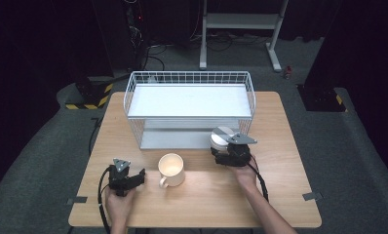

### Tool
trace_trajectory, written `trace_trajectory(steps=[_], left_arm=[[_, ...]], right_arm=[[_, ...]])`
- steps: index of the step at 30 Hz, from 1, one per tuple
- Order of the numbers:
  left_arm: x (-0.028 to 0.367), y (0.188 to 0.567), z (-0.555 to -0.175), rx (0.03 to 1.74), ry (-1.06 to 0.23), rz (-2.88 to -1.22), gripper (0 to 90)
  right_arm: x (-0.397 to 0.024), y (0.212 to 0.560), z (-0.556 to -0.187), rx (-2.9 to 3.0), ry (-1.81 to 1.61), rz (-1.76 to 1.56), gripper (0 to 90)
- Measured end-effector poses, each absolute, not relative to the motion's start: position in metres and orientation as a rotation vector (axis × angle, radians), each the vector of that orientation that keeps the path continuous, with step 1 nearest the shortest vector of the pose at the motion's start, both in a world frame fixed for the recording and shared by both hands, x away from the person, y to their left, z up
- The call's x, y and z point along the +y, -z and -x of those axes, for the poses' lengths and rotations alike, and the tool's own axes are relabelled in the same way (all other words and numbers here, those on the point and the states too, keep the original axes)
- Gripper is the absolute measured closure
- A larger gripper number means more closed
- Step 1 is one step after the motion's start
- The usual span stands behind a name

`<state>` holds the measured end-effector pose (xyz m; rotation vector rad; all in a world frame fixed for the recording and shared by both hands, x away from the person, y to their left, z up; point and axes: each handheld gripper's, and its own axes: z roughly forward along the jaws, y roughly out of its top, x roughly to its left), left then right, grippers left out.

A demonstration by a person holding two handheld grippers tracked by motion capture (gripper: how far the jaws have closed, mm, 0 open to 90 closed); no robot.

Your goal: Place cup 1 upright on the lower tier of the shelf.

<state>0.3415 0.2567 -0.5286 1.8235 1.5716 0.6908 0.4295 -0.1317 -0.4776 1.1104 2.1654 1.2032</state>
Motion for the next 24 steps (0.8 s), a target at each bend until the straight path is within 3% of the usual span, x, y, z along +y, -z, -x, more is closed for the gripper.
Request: trace_trajectory(steps=[24], left_arm=[[0.257, 0.529, -0.342, 1.568, -0.689, -1.822, 23.2]], right_arm=[[-0.115, 0.487, -0.465, 2.118, -1.160, -1.137, 18.8]])
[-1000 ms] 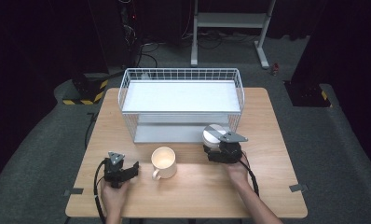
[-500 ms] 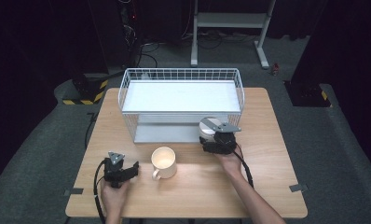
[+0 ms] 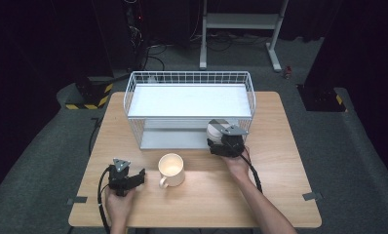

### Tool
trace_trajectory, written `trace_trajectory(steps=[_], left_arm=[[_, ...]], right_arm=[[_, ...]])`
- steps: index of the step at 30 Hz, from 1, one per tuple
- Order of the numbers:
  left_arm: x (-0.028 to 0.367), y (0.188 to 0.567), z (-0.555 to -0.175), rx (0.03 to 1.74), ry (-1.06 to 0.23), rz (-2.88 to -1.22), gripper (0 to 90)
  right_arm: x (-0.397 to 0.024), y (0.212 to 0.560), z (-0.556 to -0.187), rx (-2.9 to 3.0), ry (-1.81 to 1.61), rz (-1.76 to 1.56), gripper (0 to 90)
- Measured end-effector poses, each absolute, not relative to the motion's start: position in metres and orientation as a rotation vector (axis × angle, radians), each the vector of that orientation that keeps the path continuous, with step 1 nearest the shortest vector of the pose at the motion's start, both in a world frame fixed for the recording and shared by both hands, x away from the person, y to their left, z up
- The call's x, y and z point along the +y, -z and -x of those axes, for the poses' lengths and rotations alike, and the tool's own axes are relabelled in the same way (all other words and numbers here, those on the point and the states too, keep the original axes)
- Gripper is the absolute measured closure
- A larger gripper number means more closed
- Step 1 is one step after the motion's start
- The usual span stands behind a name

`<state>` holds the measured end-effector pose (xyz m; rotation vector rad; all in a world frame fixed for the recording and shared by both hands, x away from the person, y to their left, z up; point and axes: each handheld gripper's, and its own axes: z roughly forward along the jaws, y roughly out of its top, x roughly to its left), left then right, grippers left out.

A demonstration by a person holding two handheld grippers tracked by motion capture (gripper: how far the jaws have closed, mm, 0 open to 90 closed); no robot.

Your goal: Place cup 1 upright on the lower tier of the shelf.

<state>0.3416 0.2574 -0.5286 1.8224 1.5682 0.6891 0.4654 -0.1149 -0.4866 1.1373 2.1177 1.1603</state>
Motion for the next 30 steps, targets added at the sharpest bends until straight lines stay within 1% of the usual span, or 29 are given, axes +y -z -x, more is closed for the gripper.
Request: trace_trajectory(steps=[6, 13, 17, 21, 25, 30], left_arm=[[0.257, 0.529, -0.342, 1.568, -0.689, -1.823, 23.2], [0.258, 0.529, -0.342, 1.567, -0.690, -1.824, 23.2], [0.257, 0.529, -0.342, 1.568, -0.690, -1.822, 23.3], [0.258, 0.528, -0.342, 1.568, -0.690, -1.824, 23.2], [0.258, 0.529, -0.342, 1.567, -0.690, -1.825, 23.3], [0.257, 0.528, -0.341, 1.569, -0.690, -1.825, 23.2]], right_arm=[[-0.113, 0.484, -0.475, 2.126, -1.144, -1.168, 18.7], [-0.112, 0.485, -0.475, 2.128, -1.141, -1.167, 18.4], [-0.112, 0.484, -0.473, 2.140, -1.138, -1.178, 15.8], [-0.113, 0.483, -0.471, 2.150, -1.134, -1.174, 15.2], [-0.116, 0.486, -0.467, 2.156, -1.130, -1.188, 16.4], [-0.121, 0.492, -0.463, 2.180, -1.113, -1.229, 21.1]])
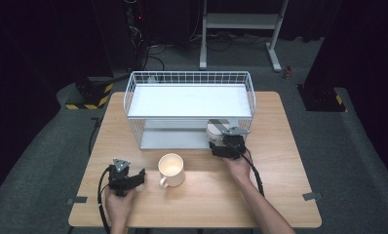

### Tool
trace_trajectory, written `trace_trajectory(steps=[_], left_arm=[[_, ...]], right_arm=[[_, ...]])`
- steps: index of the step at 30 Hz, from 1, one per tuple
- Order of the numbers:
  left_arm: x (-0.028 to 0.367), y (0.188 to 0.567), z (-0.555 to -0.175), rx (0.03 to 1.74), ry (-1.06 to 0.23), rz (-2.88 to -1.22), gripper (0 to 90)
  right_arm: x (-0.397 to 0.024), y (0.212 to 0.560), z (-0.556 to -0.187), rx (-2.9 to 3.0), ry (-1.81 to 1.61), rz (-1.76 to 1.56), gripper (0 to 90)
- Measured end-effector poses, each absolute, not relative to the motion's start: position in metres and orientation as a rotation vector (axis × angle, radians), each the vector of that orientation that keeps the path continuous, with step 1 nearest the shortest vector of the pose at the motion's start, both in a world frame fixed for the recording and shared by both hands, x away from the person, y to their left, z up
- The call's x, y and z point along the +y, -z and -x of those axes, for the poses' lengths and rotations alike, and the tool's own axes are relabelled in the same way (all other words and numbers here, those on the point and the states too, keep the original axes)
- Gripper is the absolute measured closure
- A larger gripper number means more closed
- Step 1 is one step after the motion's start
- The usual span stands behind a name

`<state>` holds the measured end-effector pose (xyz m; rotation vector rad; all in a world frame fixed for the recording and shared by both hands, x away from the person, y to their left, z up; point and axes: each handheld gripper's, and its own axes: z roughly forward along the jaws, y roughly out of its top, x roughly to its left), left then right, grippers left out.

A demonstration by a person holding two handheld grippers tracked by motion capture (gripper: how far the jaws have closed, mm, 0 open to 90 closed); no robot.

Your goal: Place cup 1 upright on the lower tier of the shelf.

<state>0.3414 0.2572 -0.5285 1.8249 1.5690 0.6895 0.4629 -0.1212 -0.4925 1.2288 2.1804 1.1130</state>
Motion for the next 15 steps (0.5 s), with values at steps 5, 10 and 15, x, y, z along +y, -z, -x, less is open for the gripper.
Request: trace_trajectory(steps=[5, 10, 15], left_arm=[[0.2569, 0.5286, -0.3410, 1.572, -0.690, -1.823, 23.2], [0.2564, 0.5286, -0.3409, 1.573, -0.693, -1.825, 23.2], [0.2559, 0.5287, -0.3406, 1.574, -0.695, -1.823, 23.1]], right_arm=[[-0.1230, 0.4965, -0.4553, 2.181, -1.082, -1.247, 25.7], [-0.1224, 0.4982, -0.4549, 2.168, -1.074, -1.254, 26.4], [-0.1211, 0.5003, -0.4593, 2.152, -1.060, -1.297, 30.9]])
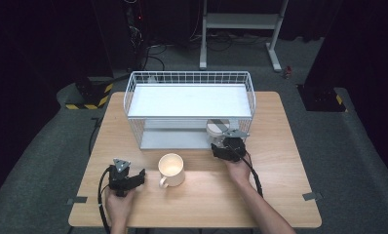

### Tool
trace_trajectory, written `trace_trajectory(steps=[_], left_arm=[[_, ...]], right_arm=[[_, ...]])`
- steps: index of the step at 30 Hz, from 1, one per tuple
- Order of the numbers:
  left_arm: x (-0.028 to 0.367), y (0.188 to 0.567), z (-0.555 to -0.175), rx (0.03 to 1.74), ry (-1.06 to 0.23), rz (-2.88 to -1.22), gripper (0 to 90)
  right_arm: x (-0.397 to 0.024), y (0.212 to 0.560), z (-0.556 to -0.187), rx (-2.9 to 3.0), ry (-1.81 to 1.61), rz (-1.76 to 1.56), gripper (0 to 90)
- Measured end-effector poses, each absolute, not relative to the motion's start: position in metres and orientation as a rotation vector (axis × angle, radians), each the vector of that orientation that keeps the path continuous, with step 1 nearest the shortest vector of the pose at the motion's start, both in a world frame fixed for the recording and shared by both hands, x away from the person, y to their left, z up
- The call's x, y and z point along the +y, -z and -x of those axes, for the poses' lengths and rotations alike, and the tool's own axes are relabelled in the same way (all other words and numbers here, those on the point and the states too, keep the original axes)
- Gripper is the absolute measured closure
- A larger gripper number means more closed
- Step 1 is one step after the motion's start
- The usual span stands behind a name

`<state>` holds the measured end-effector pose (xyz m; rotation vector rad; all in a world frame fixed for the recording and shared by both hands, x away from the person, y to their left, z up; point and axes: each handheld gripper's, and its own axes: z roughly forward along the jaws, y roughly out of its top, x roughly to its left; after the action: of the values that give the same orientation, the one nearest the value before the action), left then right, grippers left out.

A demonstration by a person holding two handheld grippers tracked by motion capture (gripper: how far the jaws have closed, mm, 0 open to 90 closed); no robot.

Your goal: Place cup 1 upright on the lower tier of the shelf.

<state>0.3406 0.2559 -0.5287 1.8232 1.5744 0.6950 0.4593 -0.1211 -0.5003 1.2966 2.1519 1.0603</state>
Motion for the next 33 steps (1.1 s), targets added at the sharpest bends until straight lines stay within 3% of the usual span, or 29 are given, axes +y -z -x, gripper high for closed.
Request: trace_trajectory(steps=[10, 16, 33], left_arm=[[0.255, 0.529, -0.341, 1.574, -0.701, -1.834, 22.7], [0.255, 0.529, -0.341, 1.572, -0.703, -1.841, 22.6], [0.255, 0.529, -0.341, 1.573, -0.704, -1.840, 22.4]], right_arm=[[-0.120, 0.502, -0.470, 2.139, -1.057, -1.352, 32.5], [-0.117, 0.500, -0.475, 2.112, -1.029, -1.357, 42.2], [-0.108, 0.505, -0.491, 2.063, -0.943, -1.374, 50.5]])
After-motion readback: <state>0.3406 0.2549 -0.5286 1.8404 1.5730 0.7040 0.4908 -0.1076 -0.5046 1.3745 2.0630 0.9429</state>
